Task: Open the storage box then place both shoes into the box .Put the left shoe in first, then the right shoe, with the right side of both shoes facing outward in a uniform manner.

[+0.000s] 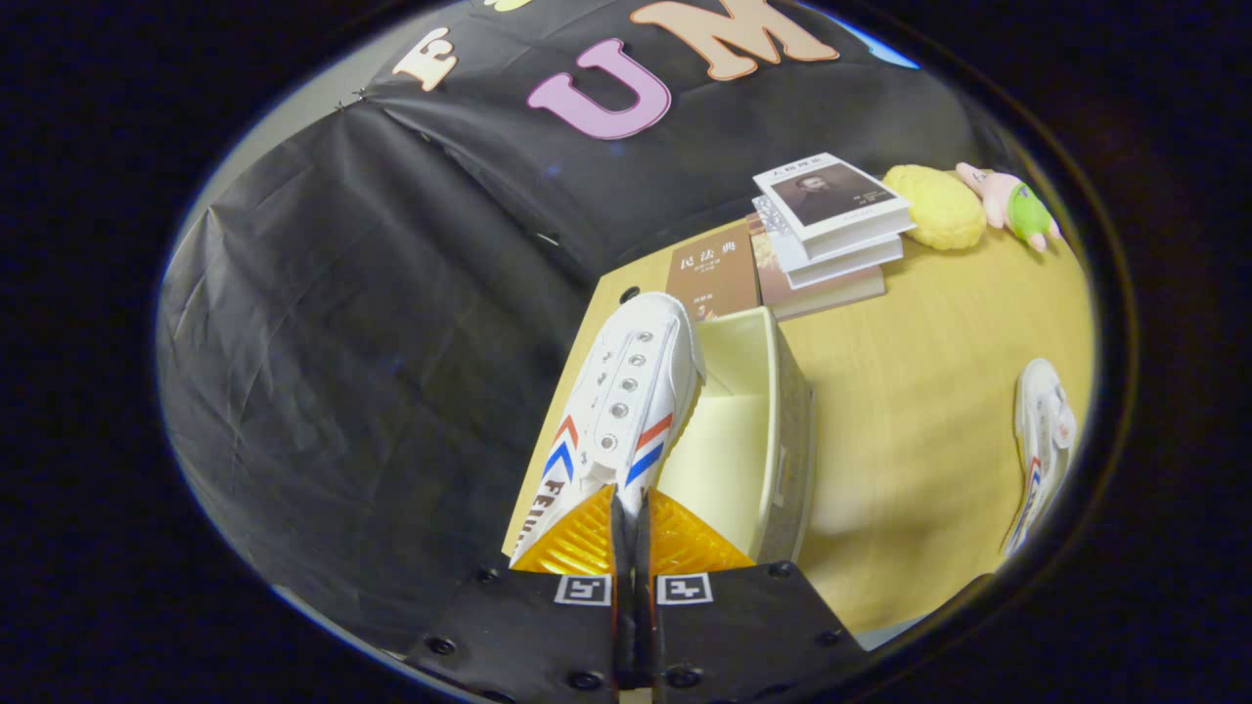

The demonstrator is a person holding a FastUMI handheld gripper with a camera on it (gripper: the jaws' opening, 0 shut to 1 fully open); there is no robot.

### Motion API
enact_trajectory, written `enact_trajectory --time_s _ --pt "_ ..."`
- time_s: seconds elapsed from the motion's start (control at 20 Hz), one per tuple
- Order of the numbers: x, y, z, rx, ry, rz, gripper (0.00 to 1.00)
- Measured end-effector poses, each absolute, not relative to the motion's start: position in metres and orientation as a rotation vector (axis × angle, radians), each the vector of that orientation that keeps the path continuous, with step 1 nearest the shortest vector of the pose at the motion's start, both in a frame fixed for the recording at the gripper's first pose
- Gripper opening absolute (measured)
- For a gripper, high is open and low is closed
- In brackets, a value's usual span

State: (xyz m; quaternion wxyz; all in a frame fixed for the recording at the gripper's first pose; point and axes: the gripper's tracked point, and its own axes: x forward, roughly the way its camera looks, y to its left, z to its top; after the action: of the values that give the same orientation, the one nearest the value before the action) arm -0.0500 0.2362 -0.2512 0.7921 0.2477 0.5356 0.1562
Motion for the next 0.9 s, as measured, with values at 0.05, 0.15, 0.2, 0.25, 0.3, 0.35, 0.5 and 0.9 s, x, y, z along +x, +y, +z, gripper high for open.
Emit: enact_trajectory --time_s 0.05,0.15,0.2,0.25,0.3,0.35,0.5,0.9 --pt "-0.053 0.24 -0.256 0.528 1.163 0.336 0.03" --pt "-0.056 0.249 -0.266 0.518 1.178 0.33 0.03" --pt "-0.061 0.256 -0.27 0.512 1.182 0.328 0.03" --pt "-0.061 0.259 -0.276 0.504 1.189 0.324 0.03" --pt "-0.058 0.258 -0.28 0.497 1.193 0.32 0.03" --pt "-0.058 0.261 -0.286 0.493 1.2 0.316 0.03" --pt "-0.061 0.268 -0.299 0.48 1.224 0.304 0.03" --pt "-0.066 0.282 -0.324 0.416 1.28 0.314 0.03"
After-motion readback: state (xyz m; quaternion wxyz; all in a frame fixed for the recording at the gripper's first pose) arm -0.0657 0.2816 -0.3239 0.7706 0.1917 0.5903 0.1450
